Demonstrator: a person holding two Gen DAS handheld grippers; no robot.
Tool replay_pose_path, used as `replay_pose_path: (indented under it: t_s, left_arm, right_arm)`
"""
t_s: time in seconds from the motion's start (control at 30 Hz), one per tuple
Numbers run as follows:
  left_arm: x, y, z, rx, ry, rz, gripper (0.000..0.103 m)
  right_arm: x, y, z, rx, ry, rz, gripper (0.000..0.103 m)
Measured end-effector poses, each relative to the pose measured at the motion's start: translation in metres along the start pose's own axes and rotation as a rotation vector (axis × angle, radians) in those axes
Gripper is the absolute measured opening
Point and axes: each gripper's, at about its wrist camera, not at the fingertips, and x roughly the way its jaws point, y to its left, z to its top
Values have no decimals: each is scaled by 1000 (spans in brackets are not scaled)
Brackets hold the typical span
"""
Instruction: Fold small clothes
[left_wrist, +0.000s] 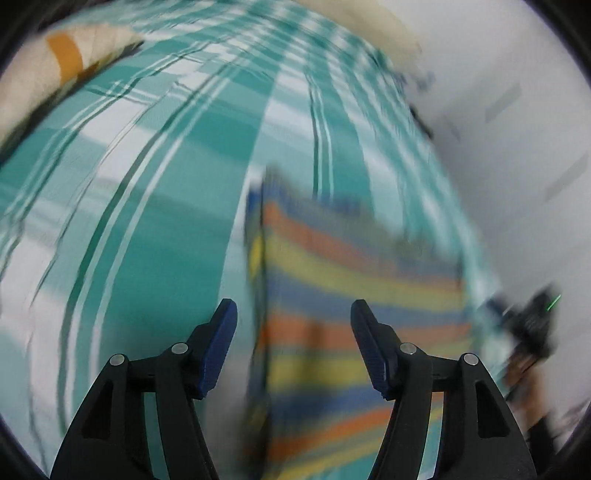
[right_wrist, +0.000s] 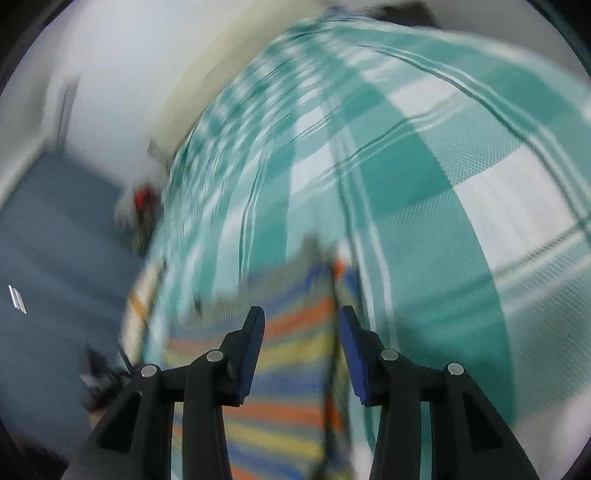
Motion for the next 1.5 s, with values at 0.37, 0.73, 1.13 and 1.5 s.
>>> replay_pose_path:
  t_s: [0.37, 0.73, 1.13, 1.5]
  left_arm:
    - [-28, -6, -78, 121, 24, 254, 72]
    - [-72, -74, -137, 155, -111, 364, 95]
    - [-87, -90, -162, 142, -133, 417, 95]
    - [-99, -106, -172, 195, -158, 449, 95]
  right_arm:
    - [-26, 26, -155, -373, 212, -192, 24]
    - [-86, 74, -218, -355, -27, -279, 76]
    - [-100, 71, -257, -359, -69, -373, 76]
    - [-113, 68, -263, -350, -93, -377, 76]
